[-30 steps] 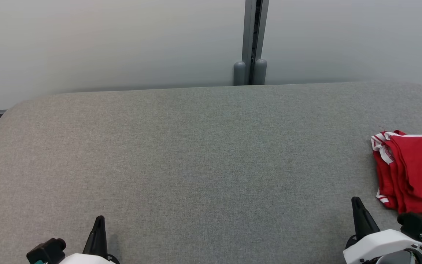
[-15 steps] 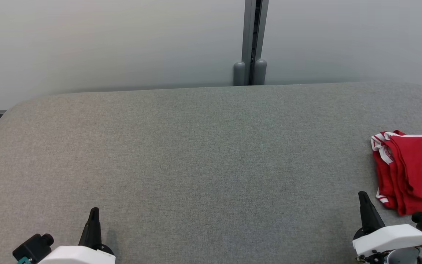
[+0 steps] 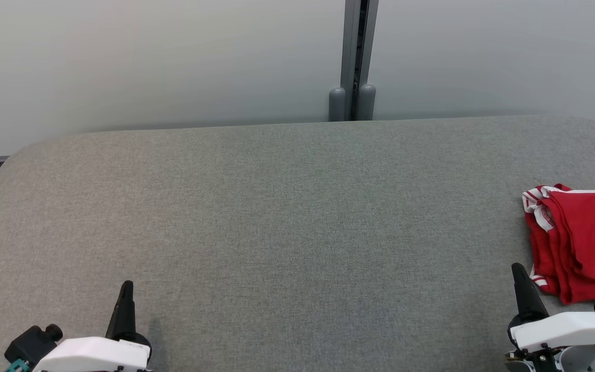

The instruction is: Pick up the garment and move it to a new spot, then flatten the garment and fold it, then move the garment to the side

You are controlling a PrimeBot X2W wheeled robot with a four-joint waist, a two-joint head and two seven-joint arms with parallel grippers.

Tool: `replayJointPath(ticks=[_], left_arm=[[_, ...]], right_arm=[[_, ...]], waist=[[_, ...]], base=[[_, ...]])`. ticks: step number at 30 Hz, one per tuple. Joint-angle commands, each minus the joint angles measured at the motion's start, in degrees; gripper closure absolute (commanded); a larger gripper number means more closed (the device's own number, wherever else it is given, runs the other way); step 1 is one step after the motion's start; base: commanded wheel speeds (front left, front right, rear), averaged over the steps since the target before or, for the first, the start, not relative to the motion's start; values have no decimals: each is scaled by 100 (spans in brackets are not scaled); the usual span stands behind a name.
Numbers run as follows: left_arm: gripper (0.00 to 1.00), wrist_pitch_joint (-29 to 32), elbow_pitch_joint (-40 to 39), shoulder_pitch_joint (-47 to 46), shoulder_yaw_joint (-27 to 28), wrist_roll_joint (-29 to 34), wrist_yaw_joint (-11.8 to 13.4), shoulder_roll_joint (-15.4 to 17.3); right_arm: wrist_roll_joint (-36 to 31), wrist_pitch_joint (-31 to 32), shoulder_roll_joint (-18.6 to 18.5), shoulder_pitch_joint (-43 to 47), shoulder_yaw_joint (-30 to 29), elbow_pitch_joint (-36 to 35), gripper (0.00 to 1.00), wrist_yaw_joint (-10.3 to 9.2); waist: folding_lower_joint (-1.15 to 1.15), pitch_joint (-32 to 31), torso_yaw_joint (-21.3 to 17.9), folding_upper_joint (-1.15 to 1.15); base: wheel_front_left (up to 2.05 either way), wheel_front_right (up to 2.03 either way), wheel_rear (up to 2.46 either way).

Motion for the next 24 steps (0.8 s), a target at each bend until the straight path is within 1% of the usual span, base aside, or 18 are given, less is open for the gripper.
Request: replayJointPath(ticks=[1, 15, 24], left_arm=[[100, 51, -103, -185, 54, -197, -42, 36], [100, 282, -226, -263, 168, -1029, -124, 42], [100, 402, -287, -314, 227, -1447, -173, 46]], right_arm=[[223, 70, -55, -73, -36, -129, 100, 1], [1143, 297, -66, -68, -135, -320, 100, 1], [1611, 415, -73, -65, -187, -412, 100, 1]], waist=[[0, -1, 0, 0], [0, -9, -4, 0], [0, -14, -6, 0]], base=[[0, 0, 0], [0, 0, 0], [0, 0, 0]])
